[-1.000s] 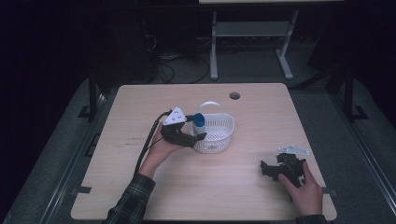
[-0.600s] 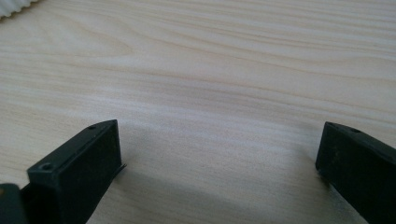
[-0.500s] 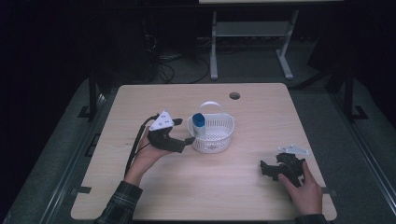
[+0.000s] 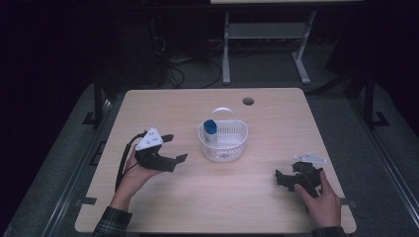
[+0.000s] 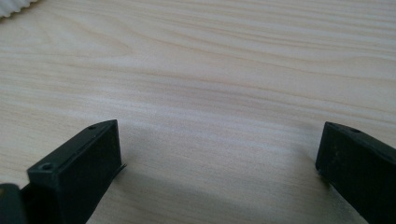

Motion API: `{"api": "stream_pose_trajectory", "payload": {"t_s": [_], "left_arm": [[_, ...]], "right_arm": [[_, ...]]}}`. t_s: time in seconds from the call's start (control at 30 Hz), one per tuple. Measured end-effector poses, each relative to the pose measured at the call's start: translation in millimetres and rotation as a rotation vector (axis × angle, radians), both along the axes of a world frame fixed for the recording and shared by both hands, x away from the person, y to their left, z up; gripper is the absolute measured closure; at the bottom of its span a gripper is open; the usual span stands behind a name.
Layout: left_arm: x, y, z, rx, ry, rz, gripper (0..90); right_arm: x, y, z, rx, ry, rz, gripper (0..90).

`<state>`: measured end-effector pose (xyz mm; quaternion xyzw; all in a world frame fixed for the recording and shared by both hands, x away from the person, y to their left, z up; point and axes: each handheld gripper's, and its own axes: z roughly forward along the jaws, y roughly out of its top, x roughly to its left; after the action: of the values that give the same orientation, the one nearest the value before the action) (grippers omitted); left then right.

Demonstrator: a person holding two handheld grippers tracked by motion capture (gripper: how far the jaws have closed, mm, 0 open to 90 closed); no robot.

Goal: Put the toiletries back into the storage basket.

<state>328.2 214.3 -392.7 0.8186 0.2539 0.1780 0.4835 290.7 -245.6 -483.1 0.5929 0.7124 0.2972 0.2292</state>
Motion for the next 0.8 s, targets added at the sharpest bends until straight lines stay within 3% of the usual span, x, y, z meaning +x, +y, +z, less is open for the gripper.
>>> {"api": "stream_pose_trajectory", "payload": {"t_s": [0.27,0.33,0.63,0.8], "left_arm": [[-15.6,21.3,-10.0,0.031,0.011,0.039,13.8],[-21.9,27.2,-13.6,0.062,0.012,0.051,13.8],[-36.5,42.4,-26.3,0.087,0.040,0.078,13.9],[-44.3,50.8,-35.8,0.131,0.055,0.099,14.0]], "right_arm": [[0.0,0.0,0.0,0.000,0.000,0.000,0.0],[0.0,0.0,0.0,0.000,0.000,0.000,0.0],[0.0,0.0,0.0,0.000,0.000,0.000,0.0],[0.0,0.0,0.0,0.000,0.000,0.000,0.0]]}}
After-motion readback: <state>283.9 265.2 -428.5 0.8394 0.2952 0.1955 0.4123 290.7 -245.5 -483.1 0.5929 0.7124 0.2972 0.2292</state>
